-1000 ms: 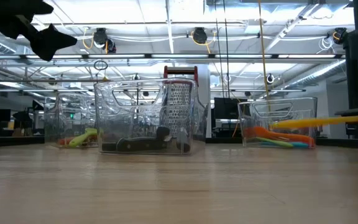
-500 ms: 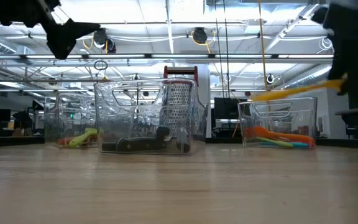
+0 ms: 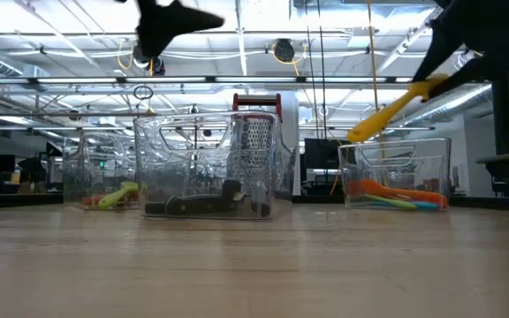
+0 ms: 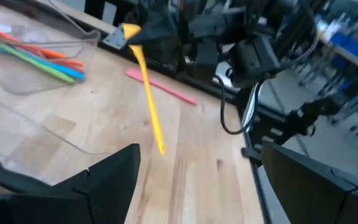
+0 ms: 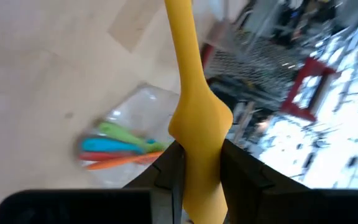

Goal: Pick & Place Kitchen Items
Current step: Put the yellow spatula on the right transparent bin

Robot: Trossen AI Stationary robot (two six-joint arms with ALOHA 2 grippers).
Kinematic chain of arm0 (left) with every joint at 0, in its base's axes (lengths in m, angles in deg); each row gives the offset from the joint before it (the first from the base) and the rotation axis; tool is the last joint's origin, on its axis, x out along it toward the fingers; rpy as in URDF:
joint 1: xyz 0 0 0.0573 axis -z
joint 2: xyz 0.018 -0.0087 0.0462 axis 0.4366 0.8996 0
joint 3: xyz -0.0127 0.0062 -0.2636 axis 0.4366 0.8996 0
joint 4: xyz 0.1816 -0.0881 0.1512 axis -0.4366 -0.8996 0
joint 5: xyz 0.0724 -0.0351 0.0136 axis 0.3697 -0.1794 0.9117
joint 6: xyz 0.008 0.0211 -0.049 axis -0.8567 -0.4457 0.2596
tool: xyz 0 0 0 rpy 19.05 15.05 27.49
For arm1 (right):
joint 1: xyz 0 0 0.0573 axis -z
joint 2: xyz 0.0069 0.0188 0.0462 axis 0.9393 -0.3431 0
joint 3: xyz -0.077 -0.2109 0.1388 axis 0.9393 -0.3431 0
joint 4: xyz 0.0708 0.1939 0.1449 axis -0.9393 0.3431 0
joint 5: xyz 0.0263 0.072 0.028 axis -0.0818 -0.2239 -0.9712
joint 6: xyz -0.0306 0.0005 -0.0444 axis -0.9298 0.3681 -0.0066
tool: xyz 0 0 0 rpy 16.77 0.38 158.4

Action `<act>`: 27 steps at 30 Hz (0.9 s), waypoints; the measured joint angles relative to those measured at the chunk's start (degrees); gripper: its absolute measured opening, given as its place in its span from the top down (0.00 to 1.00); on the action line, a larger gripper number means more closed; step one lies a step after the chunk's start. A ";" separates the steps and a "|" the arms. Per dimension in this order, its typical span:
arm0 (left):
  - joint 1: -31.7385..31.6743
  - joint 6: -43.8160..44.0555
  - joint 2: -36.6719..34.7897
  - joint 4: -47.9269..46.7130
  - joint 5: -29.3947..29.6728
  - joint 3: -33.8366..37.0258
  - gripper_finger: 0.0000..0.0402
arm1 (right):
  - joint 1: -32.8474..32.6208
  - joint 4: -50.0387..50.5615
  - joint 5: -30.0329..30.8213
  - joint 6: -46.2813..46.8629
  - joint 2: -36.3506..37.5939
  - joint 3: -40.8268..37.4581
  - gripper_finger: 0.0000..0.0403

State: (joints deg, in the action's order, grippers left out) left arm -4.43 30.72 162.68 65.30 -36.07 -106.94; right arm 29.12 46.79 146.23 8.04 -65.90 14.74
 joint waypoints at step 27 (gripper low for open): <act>-10.22 10.97 21.24 3.08 -18.87 -15.71 0.15 | 0.27 -25.20 17.11 -36.53 0.04 4.39 0.83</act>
State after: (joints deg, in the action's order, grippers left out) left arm -14.64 41.69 183.92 68.39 -54.95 -122.66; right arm 29.39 21.59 163.34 -28.50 -65.86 19.13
